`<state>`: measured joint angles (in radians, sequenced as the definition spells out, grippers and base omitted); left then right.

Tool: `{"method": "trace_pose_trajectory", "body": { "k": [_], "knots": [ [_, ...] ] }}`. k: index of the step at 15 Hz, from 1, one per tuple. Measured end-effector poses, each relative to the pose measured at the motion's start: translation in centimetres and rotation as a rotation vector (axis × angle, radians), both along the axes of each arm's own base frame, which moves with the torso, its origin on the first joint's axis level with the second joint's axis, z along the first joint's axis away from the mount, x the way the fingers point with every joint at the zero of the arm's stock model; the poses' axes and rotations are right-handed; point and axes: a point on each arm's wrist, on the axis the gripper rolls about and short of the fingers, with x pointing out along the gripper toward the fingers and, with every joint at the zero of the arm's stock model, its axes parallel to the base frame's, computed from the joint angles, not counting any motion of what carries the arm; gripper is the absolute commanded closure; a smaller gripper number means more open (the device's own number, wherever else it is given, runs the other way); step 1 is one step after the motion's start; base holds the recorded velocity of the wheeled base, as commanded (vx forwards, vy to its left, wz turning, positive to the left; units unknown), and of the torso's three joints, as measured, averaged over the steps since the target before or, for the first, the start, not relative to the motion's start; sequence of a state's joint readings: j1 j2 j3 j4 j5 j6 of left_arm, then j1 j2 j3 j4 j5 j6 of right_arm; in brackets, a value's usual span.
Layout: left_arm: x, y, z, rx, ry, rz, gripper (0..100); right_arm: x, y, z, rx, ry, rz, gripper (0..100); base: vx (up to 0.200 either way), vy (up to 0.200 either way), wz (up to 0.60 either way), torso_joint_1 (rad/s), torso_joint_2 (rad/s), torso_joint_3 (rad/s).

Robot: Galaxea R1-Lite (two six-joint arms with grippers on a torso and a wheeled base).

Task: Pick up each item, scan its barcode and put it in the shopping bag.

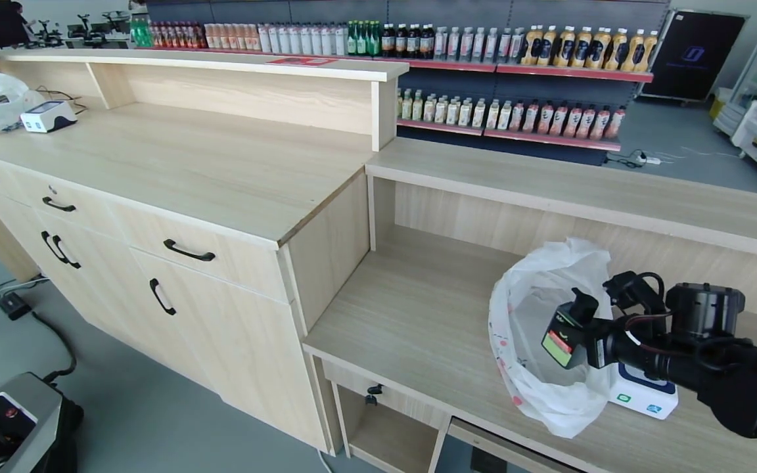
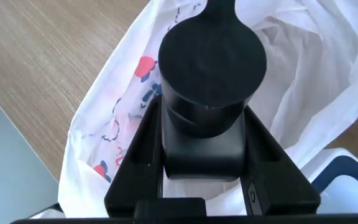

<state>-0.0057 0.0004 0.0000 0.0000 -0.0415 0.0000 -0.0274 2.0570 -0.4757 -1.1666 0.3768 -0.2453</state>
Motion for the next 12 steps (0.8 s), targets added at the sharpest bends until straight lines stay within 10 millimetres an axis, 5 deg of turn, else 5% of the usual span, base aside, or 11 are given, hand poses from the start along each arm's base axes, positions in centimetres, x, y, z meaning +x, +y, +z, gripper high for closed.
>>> {"method": "trace_pose_trajectory", "body": {
  "k": [12],
  "knots": [
    [0.0,0.0,0.0,0.000,0.000,0.000,0,0.4,0.0,-3.6,-0.034,0.033,0.098,100,0.000,0.000,0.00,0.000,0.00,0.000]
  ]
}}
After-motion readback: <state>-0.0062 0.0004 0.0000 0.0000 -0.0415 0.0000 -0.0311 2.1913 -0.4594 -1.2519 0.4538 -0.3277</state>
